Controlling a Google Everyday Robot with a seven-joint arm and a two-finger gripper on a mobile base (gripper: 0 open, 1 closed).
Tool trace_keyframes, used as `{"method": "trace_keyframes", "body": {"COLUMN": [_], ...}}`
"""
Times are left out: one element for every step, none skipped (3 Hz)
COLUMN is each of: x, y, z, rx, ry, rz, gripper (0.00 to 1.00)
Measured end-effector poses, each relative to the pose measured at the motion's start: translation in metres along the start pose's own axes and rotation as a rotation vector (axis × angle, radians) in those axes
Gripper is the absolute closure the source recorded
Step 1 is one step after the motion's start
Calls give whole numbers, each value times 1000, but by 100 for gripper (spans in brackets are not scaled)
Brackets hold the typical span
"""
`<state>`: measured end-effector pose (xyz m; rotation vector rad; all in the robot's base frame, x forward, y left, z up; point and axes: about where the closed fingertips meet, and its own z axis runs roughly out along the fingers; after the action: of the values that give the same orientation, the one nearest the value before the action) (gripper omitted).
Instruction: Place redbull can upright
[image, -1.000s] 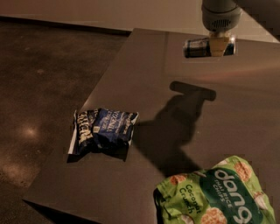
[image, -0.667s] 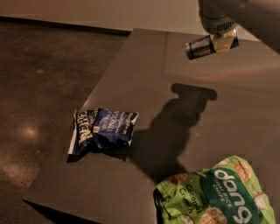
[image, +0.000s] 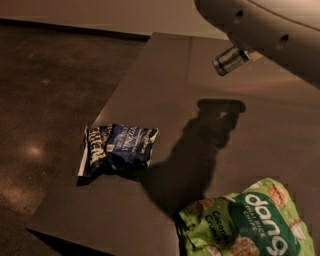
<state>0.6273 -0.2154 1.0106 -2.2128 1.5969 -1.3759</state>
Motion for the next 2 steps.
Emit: {"method": "trace_keyframes", "body": {"x": [-3, -3], "y": [0, 0], "z": [-2, -2], "rx": [59, 59], "ry": [-24, -24], "rz": [-114, -114], "gripper": [100, 100]}}
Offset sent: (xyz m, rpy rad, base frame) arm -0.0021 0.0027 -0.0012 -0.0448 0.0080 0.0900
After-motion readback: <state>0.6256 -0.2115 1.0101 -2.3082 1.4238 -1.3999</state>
